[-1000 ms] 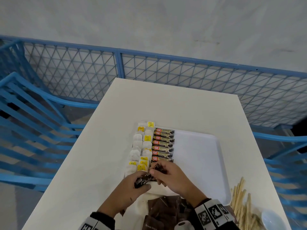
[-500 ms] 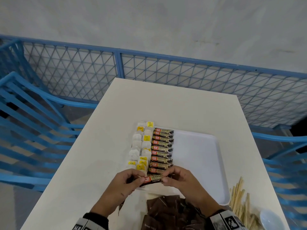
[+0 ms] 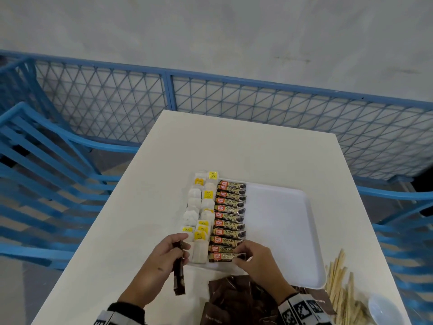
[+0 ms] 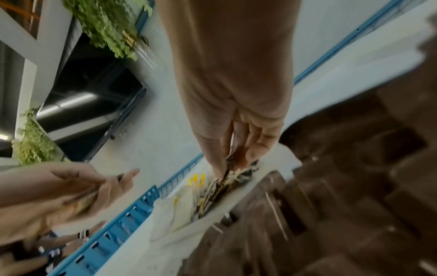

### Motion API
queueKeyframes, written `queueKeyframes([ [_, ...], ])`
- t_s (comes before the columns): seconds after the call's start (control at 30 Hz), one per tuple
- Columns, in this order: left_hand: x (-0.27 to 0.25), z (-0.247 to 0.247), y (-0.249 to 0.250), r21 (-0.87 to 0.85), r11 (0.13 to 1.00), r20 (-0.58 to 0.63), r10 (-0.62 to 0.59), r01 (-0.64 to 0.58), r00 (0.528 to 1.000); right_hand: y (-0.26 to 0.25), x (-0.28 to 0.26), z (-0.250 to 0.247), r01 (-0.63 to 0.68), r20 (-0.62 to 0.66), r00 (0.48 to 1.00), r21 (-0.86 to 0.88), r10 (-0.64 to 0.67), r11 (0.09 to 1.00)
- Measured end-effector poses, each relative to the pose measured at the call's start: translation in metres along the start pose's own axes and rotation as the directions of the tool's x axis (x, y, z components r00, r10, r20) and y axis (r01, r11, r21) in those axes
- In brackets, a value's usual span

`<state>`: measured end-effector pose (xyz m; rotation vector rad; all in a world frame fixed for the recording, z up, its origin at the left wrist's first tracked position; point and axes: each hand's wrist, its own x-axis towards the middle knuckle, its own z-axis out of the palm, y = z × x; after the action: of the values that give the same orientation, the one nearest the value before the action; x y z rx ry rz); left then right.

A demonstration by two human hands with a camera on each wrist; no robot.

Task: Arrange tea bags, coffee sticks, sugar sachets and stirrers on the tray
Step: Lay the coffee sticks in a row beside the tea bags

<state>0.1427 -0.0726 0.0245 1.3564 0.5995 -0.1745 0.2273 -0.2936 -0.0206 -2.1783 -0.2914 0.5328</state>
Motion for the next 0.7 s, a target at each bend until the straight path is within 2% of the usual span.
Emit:
queueKeyframes([
  [0.1, 0.000, -0.001, -0.002, -0.059, 0.998, 0.012, 0.009, -0.008, 1.000, 0.002, 0.006, 0.008, 0.041, 0.019, 0.999, -0.113, -0.039, 0.993],
  [0.2, 0.001, 0.000, -0.003, -0.095, 0.995, 0.012, 0.031, -0.030, 0.999, 0.006, 0.010, 0.014, 0.107, 0.040, 0.994, -0.300, -0.100, 0.948],
  [0.3, 0.002, 0.004, -0.002, -0.145, 0.988, 0.015, 0.053, -0.050, 0.998, 0.006, 0.011, 0.016, 0.150, 0.001, 0.987, -0.399, -0.163, 0.905],
  [0.37, 0.002, 0.008, -0.001, -0.112, 0.990, 0.035, 0.093, -0.089, 0.995, -0.004, 0.008, 0.014, 0.142, -0.012, 0.988, -0.292, -0.152, 0.946],
  [0.4, 0.003, 0.009, 0.000, -0.073, 0.991, 0.049, 0.119, -0.115, 0.992, -0.011, 0.006, 0.011, 0.106, 0.015, 0.994, -0.190, -0.105, 0.976],
  [0.47, 0.003, 0.013, 0.001, -0.012, 0.989, 0.079, 0.146, -0.145, 0.986, -0.028, 0.001, 0.003, -0.047, 0.145, 0.989, 0.029, 0.043, 0.998],
  [0.53, 0.004, 0.017, 0.002, 0.012, 0.989, 0.117, 0.147, -0.150, 0.982, -0.039, -0.006, -0.007, -0.214, 0.311, 0.941, 0.238, 0.134, 0.947],
  [0.57, 0.004, 0.019, 0.002, 0.023, 0.989, 0.134, 0.145, -0.149, 0.980, -0.041, -0.009, -0.012, -0.248, 0.368, 0.921, 0.312, 0.124, 0.917],
  [0.7, 0.007, 0.024, -0.003, 0.101, 0.979, 0.177, 0.159, -0.179, 0.971, -0.037, -0.016, -0.026, -0.263, 0.397, 0.915, 0.462, 0.067, 0.847],
])
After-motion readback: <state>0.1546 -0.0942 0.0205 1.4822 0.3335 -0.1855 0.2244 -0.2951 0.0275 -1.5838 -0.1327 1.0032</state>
